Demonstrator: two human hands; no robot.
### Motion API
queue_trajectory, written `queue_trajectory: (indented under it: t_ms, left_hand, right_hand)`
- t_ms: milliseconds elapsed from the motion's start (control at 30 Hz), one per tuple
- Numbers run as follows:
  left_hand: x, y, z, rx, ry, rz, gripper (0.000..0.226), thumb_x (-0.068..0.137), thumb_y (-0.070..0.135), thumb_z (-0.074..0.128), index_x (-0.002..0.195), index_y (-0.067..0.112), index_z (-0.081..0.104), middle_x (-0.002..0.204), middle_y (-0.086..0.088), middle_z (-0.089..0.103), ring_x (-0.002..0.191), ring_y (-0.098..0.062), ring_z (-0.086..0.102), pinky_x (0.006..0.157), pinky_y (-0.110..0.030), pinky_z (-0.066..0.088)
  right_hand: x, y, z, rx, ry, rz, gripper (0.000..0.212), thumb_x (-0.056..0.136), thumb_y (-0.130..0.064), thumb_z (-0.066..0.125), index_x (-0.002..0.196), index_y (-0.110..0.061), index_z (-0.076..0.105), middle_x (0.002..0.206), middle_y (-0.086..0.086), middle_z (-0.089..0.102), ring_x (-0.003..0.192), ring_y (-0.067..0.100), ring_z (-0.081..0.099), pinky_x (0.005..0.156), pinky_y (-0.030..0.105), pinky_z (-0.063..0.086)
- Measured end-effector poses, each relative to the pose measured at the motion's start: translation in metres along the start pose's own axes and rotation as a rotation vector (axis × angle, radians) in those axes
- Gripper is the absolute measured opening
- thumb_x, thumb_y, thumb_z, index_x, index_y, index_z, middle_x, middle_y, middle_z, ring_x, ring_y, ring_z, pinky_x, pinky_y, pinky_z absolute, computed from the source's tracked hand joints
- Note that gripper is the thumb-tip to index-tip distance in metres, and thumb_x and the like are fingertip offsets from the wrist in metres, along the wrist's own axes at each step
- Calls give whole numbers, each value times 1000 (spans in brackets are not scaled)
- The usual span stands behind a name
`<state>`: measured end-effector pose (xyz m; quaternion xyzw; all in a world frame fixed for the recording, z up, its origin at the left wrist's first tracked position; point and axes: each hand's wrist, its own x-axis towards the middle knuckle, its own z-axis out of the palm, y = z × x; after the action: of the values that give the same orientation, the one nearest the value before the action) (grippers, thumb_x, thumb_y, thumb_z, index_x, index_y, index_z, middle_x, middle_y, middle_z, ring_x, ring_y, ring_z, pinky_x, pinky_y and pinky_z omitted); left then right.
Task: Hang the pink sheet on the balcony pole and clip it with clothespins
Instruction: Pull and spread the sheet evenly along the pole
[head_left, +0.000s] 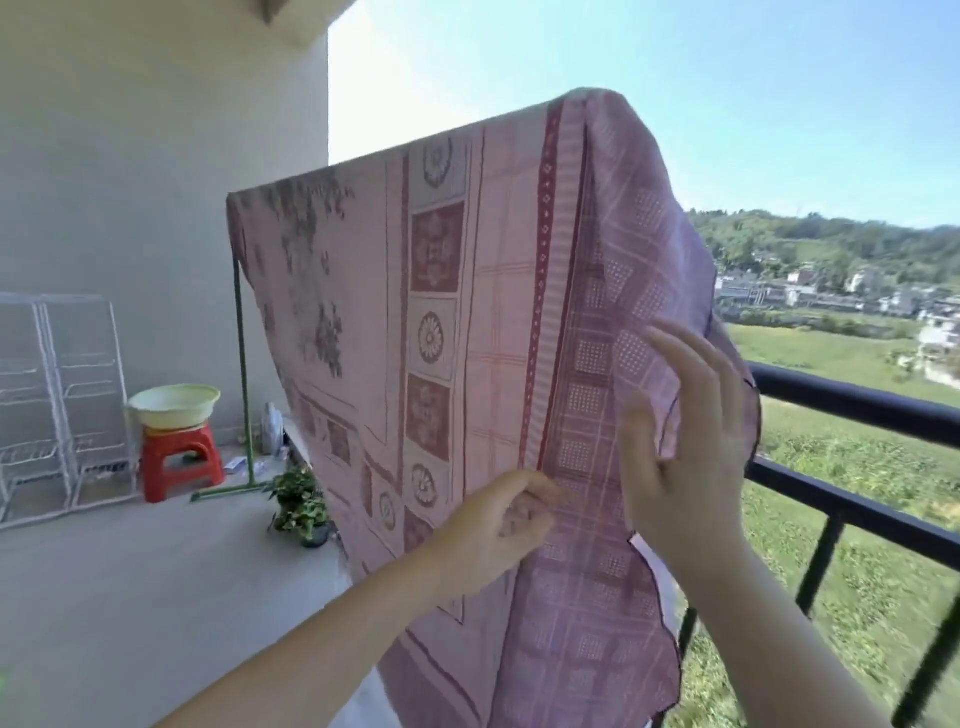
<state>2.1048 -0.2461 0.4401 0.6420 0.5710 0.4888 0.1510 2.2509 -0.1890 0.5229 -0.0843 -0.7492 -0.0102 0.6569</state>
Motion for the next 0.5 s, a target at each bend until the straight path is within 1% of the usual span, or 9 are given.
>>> queue_trajectory:
  t_ms: [33,100,133,200,233,267,333,433,500]
  left_hand:
    - [-6,-4,-22,2,51,-8,19,91,13,51,103,27,52,103,12,54,99,-3,53,92,-18,43]
    - [-22,-16,-70,13,164,-23,19,91,10,51,103,26,53,101,10,56,93,-1,53,86,-17,44]
    - [-32,-25,-96,33,221,-34,21,91,11,51,102,29,53,101,10,57,92,1,53,84,-15,45]
    - [-52,-47,-147,99,309,-82,26,92,15,51,99,40,50,103,13,59,95,3,54,84,-17,44]
    - [-61,-59,-171,127,347,-111,27,92,16,51,99,42,48,103,14,59,96,3,53,85,-17,44]
    - [-69,-71,-193,142,388,-137,28,92,14,50,98,42,48,101,13,59,95,2,53,84,-17,44]
    - [-81,-94,-229,153,452,-184,30,91,9,49,97,38,47,97,12,58,89,4,52,77,-9,42]
    - [-92,-132,-262,136,469,-254,25,91,7,48,103,28,47,96,5,56,81,8,51,69,-3,40]
    - [-97,-162,-279,137,482,-300,23,92,9,47,108,26,47,100,0,57,85,4,52,68,-1,38]
  right_hand:
    - [0,-10,22,11,-43,-70,35,88,-9,44,123,-4,47,126,7,49,122,22,43,108,26,27]
    - [-2,-25,74,46,-156,-101,36,88,-11,43,124,-7,46,127,8,51,122,23,44,105,31,32]
    - [-5,-31,102,52,-220,-77,37,88,-13,42,125,-9,46,128,8,52,122,24,44,103,33,34]
    - [-14,-38,157,20,-342,-6,39,89,-19,42,127,-12,45,131,9,52,123,23,43,101,36,37]
    - [-20,-39,183,6,-391,29,41,89,-21,42,128,-11,44,132,10,51,123,22,41,101,37,37]
    - [-24,-41,206,-8,-433,62,42,88,-23,40,129,-11,44,132,12,51,123,21,38,102,39,37]
    - [-33,-43,244,-56,-508,100,46,89,-28,35,131,-11,42,134,12,49,124,20,33,103,42,36]
    - [-48,-46,293,-98,-604,113,46,90,-27,36,134,-12,41,137,11,47,126,19,29,105,37,27]
    - [-56,-47,330,-100,-657,127,44,91,-21,43,134,-10,42,137,11,47,127,22,33,107,31,24]
